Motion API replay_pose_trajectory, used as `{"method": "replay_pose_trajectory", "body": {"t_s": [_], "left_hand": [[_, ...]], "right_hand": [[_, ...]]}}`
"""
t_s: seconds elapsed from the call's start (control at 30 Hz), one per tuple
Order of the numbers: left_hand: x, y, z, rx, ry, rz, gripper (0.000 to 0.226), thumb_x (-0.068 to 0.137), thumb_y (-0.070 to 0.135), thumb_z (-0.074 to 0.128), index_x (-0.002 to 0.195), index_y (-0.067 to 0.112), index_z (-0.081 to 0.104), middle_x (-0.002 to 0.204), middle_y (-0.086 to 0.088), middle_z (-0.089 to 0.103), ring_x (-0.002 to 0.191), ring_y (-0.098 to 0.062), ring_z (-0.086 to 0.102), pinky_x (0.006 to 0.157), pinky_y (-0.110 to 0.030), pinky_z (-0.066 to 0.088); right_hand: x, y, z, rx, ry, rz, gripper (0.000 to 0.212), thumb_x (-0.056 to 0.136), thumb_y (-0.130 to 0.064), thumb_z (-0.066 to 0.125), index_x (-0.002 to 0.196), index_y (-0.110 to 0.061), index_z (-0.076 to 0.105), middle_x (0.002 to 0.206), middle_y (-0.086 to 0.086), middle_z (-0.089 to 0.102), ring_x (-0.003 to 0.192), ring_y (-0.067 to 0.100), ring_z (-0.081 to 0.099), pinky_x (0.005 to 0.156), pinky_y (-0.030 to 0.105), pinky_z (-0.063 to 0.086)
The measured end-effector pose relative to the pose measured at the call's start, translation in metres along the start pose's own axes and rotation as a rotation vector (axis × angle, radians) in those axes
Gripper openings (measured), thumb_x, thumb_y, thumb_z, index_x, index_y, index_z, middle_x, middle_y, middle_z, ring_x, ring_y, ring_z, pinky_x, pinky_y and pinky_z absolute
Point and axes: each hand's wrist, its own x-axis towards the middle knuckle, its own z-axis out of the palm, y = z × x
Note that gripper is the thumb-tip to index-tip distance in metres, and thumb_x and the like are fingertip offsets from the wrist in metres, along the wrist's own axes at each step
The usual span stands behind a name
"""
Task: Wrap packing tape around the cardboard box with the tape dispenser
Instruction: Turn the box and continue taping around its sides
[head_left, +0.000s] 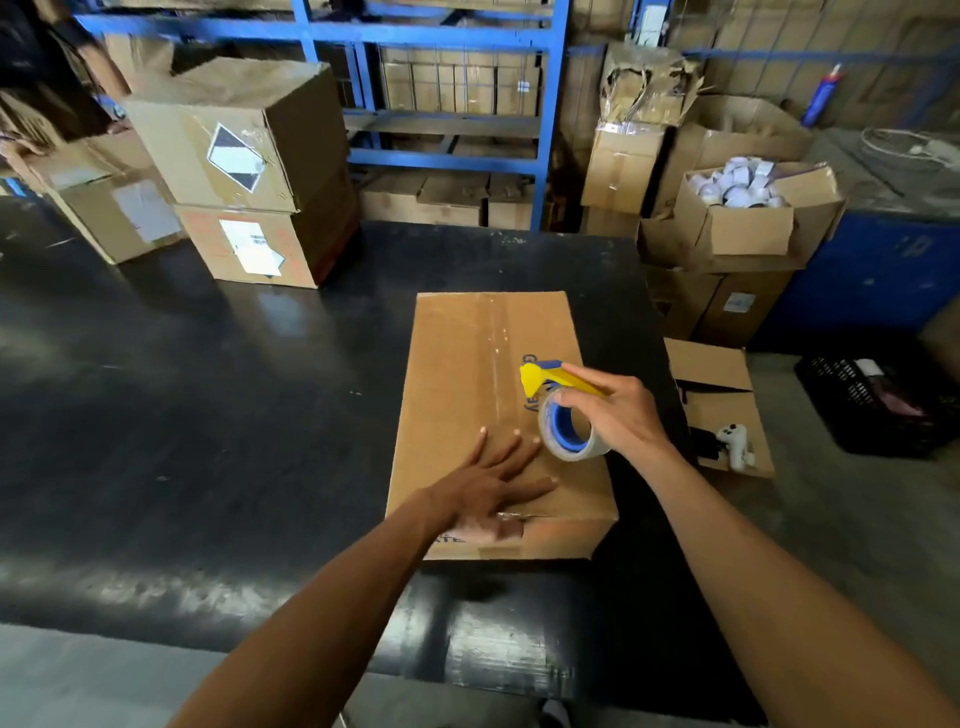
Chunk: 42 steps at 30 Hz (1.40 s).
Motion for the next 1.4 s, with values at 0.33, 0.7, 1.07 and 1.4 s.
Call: {"method": "replay_pose_trajectory", "body": {"t_s": [0.33,0.7,1.07,1.4], "left_hand": [[-0.019,-0.008,0.014,0.076,0.154,-0.002,0.089,0.093,0.074,0.016,0.157,0.012,0.019,0.163,-0.013,0.021,0.150,-0.030,0.019,0.117,-0.062,0.020],[-0.037,0.015,-0.047,-1.548,0.326,-0.540,0.067,0.096,0.065,0.041,0.143,0.019,0.051,0.144,-0.005,0.055,0.130,-0.020,0.053,0.104,-0.028,0.043],[-0.091,-0.006,-0.105,-2.215,0.163,-0.583,0.071,0.094,0.060,0.050,0.130,-0.001,0.054,0.120,-0.030,0.066,0.108,-0.039,0.066,0.099,-0.052,0.051],[-0.098,-0.003,-0.084,-2.139,0.308,-0.755,0.025,0.089,0.002,0.065,0.114,-0.004,0.068,0.100,-0.018,0.075,0.082,-0.024,0.074,0.068,-0.032,0.062]], "right_hand": [[-0.048,0.005,0.003,0.013,0.012,0.000,0.048,0.064,-0.048,0.080,0.110,-0.050,0.069,0.106,-0.020,0.071,0.105,0.004,0.062,0.098,0.032,0.048],[-0.103,0.006,-0.015,-0.142,0.015,-0.280,0.047,0.076,-0.034,0.081,0.114,-0.057,0.063,0.096,-0.002,0.067,0.085,0.012,0.065,0.077,0.039,0.055],[-0.106,0.014,0.020,-0.548,-0.117,-0.740,0.056,0.082,-0.057,0.067,0.136,-0.049,0.052,0.099,-0.003,0.051,0.080,0.011,0.055,0.064,0.026,0.051],[-0.107,0.008,0.036,-0.299,-0.136,-0.742,0.052,0.079,-0.032,0.073,0.130,-0.035,0.063,0.096,0.002,0.053,0.085,0.016,0.059,0.064,0.026,0.052]]}}
